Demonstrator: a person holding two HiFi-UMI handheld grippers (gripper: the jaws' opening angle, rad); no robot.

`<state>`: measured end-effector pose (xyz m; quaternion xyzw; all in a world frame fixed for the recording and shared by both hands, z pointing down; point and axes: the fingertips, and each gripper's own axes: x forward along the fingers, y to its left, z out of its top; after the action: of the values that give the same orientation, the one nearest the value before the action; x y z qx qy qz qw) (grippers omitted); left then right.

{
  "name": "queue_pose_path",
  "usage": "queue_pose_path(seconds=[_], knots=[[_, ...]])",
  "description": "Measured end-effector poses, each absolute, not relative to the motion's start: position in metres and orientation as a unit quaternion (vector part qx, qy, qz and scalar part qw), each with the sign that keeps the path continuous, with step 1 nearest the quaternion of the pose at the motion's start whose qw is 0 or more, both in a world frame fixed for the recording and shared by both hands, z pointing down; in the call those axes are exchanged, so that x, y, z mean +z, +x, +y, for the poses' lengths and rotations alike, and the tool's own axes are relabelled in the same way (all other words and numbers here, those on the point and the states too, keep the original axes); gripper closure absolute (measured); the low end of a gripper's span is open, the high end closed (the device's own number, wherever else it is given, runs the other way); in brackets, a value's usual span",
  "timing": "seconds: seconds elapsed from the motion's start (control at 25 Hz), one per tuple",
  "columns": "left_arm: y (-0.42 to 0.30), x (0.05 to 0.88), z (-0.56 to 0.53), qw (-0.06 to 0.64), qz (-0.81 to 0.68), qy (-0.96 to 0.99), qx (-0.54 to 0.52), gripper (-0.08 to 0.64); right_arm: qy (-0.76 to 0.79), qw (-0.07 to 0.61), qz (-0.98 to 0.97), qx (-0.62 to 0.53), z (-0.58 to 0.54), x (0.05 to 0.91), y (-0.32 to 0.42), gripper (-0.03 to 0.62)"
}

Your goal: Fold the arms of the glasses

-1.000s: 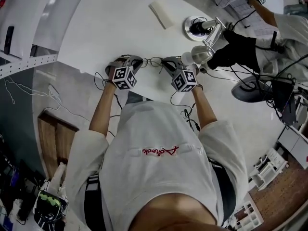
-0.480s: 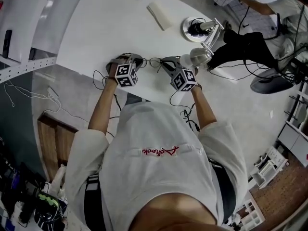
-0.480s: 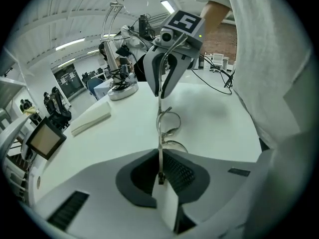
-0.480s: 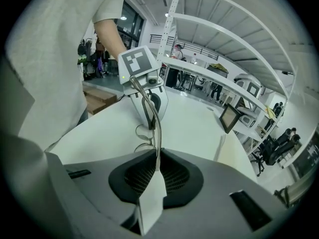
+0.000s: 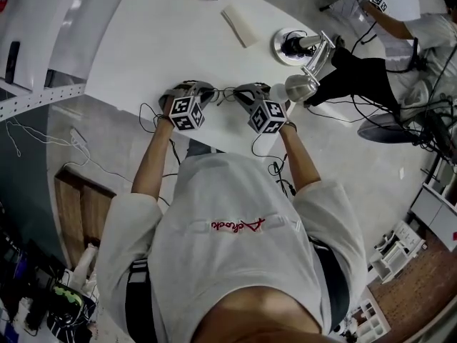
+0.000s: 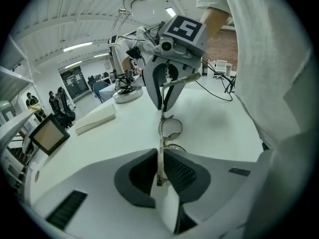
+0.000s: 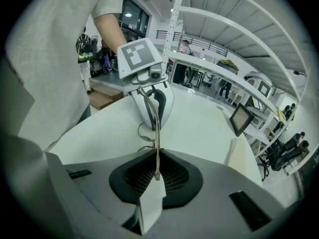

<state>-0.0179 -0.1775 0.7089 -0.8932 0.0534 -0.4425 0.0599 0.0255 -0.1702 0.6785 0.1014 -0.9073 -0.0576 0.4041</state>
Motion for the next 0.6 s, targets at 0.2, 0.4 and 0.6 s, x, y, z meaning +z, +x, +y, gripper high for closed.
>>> queue_pose_path(seconds=[0.2, 0.4, 0.6], knots=[[-0.026, 0.699, -0.172, 0.058, 0.074, -0.904, -0.417, 0.494, 0.083, 0.434, -0.895, -0.069, -0.171, 0.685, 0.016, 0.563], [-0.048, 0.682, -0.167, 0.048, 0.125, -0.908, -0.397, 0.494, 0.06, 0.456, -0.884, -0.081, -0.17, 0.693, 0.004, 0.563], [-0.078, 0.676, -0.167, 0.016, 0.187, -0.903, -0.387, 0.495, 0.055, 0.472, -0.875, -0.088, -0.17, 0.703, -0.002, 0.565]])
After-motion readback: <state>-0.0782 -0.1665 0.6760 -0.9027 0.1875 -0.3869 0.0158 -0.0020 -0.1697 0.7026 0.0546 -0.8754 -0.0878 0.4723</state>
